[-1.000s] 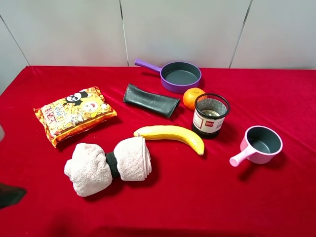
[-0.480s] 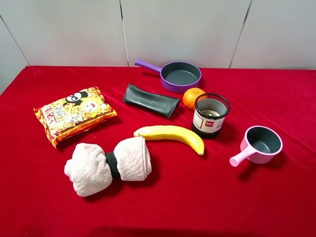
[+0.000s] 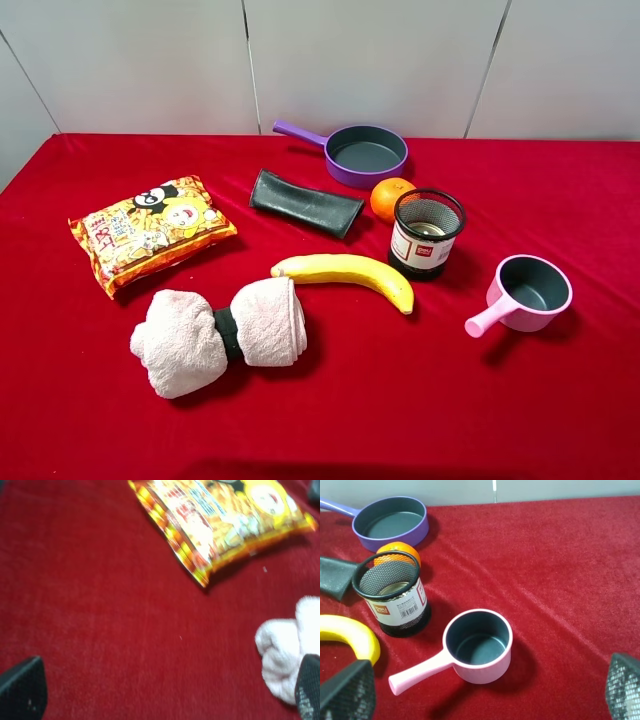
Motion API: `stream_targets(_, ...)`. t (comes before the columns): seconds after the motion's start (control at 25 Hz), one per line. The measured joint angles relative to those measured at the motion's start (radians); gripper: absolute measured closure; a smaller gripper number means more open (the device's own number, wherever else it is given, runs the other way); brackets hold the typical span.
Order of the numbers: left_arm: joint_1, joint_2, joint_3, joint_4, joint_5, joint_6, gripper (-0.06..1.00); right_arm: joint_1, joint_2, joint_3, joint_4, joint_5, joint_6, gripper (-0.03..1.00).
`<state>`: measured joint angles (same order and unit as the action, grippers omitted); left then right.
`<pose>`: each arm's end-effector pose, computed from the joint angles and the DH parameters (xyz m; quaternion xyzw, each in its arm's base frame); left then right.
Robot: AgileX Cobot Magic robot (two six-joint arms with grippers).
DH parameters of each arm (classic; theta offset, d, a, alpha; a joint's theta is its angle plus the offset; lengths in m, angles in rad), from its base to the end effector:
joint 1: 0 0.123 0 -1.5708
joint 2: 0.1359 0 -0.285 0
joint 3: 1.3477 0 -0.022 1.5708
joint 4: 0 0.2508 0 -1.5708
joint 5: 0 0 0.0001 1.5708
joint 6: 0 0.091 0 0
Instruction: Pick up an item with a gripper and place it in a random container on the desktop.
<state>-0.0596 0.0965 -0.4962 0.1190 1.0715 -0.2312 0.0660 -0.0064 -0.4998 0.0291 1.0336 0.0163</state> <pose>0.0101 0.0089 0.2756 -0.0750 0.8761 -0.0096 0.4761 -0.0049 0.0020 0.2794 -0.0214 0.8441 0.0366 0.5346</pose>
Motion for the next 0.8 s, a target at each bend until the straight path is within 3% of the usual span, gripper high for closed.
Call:
stream_targets(0.28,0.138,-0.101,0.005,-0.042,-0.002,0.054,-0.05,0.0,0.0,0.0,0.0,0.0,0.0,0.28)
stream_targets(0.8,0.141,-0.101,0.005,-0.058,-0.002,0.078,-0.05,0.0,0.0,0.0,0.0,0.0,0.0,0.28)
